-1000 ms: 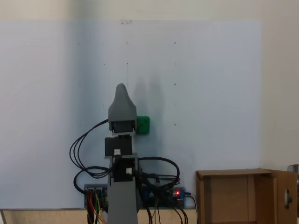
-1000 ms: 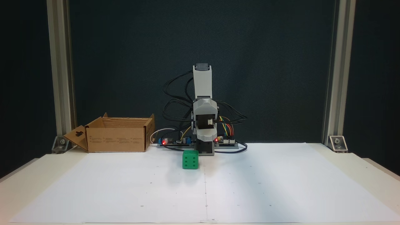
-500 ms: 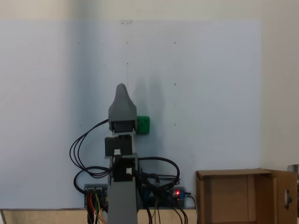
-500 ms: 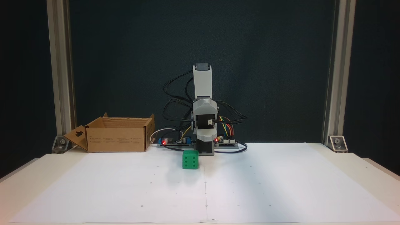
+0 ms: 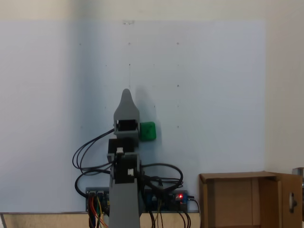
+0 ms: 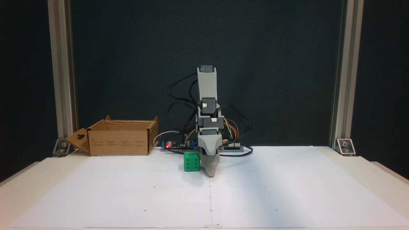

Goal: Grasp a green dice and put it in the bin.

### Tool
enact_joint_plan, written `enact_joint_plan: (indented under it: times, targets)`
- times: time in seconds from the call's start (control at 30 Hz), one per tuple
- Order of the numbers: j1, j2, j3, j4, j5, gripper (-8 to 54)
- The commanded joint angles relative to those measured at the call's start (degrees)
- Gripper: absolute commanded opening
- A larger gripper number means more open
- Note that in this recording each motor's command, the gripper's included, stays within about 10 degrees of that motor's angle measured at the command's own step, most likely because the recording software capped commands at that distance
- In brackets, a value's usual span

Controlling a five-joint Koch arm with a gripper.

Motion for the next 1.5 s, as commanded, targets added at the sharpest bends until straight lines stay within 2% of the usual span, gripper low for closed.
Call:
enact_joint_plan:
  times: [0.0, 0.27, 0.43, 0.73, 0.93, 1.13, 1.47]
  targets:
    - [-2.55, 5.36, -5.19, 9.38, -3.25, 41.6]
    - [-8.53, 5.54, -22.32, 33.82, -1.58, 42.6]
    - [-9.58, 5.19, -37.42, 50.61, 6.77, 42.5]
    - [-8.61, -7.03, -62.14, 78.03, 7.65, 43.4]
    - [-7.65, -7.38, -63.37, 93.87, 7.65, 43.4]
    - [-5.27, -7.38, -63.37, 93.16, 7.47, 44.2]
    - [-1.05, -9.40, -63.37, 89.91, 0.35, 44.6]
